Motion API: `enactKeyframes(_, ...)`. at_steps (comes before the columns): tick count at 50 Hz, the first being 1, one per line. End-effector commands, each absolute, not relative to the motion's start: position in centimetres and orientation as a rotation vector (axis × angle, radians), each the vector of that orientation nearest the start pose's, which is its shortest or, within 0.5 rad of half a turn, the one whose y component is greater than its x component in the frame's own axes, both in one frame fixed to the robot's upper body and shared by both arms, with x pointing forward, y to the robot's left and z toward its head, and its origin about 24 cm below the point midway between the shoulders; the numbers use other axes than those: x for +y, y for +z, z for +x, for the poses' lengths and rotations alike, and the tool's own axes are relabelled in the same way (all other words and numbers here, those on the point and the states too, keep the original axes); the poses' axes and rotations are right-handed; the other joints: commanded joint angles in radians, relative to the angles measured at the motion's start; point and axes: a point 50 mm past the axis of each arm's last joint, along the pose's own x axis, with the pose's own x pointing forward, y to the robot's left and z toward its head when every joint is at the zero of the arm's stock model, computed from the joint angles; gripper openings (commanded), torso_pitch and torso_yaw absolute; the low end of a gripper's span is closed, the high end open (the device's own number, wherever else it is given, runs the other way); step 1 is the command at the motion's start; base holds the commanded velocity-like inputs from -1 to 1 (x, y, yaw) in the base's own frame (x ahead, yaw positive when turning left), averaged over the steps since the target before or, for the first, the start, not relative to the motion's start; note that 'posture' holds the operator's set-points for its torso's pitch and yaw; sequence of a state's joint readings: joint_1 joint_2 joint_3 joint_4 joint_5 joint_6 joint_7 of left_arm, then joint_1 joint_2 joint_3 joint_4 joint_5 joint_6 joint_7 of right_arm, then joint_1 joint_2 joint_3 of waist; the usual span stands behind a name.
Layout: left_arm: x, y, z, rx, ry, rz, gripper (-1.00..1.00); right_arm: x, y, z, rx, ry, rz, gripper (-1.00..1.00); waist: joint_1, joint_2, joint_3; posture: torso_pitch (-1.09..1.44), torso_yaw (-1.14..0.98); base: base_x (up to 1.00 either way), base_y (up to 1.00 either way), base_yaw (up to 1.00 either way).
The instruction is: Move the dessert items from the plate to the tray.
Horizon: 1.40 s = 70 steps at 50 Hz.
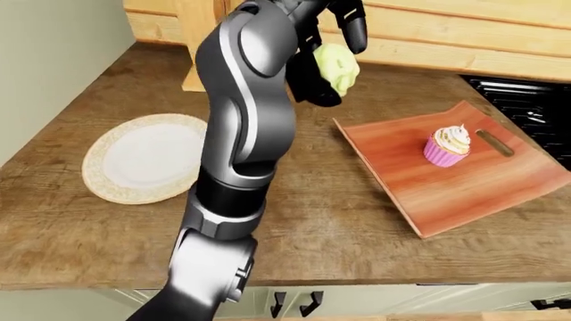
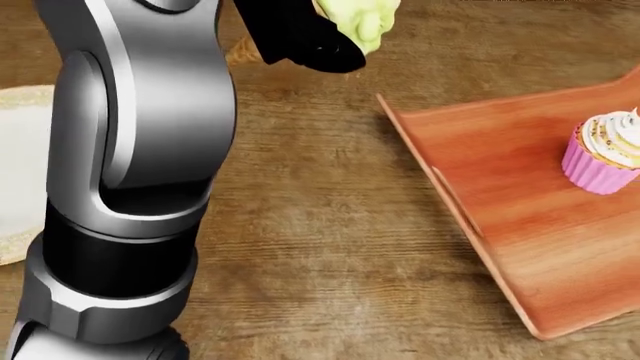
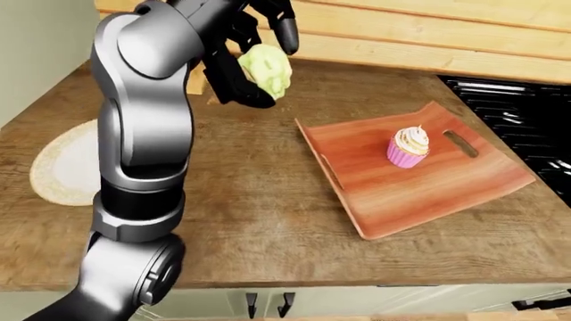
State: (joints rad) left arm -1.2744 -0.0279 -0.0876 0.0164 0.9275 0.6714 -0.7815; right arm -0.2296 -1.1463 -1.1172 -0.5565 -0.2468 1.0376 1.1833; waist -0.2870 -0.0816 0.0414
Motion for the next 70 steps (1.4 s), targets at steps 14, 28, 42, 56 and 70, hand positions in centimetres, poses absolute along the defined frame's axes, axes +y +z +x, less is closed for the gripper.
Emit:
enactKeyframes(14,1.4,36.8,30.4,-0.461,-0.336,0.91,-1.0,-35.7,35.8,9.4,-0.011,-0.375,-0.767,1.0,-0.111,-0.012,-0.039,0.0,-0.4,0.0,0.0,0.0)
enactKeyframes(28,-0.2,35.9,29.6,-0.461,-0.411,0.896,-1.0,-36.3,35.7,8.7,0.006,-0.392,-0.767,1.0,-0.19,-0.016,-0.046,0.0,-0.47,0.0,0.0,0.0)
enactKeyframes(42,-1.7,34.9,29.3,-0.462,-0.457,0.902,-1.0,-36.7,35.4,8.2,0.016,-0.4,-0.767,1.0,-0.251,-0.021,-0.05,0.0,-0.54,0.0,0.0,0.0)
enactKeyframes(56,-2.8,33.2,29.5,-0.456,-0.499,0.904,-1.0,-36.6,34.9,8.4,0.019,-0.394,-0.764,1.0,-0.305,-0.021,-0.056,0.0,-0.61,0.0,0.0,0.0)
enactKeyframes(70,-5.0,31.4,29.4,-0.493,-0.556,0.948,-1.0,-36.7,34.2,8.6,0.02,-0.39,-0.757,1.0,-0.358,-0.025,-0.064,0.0,-0.68,0.0,0.0,0.0)
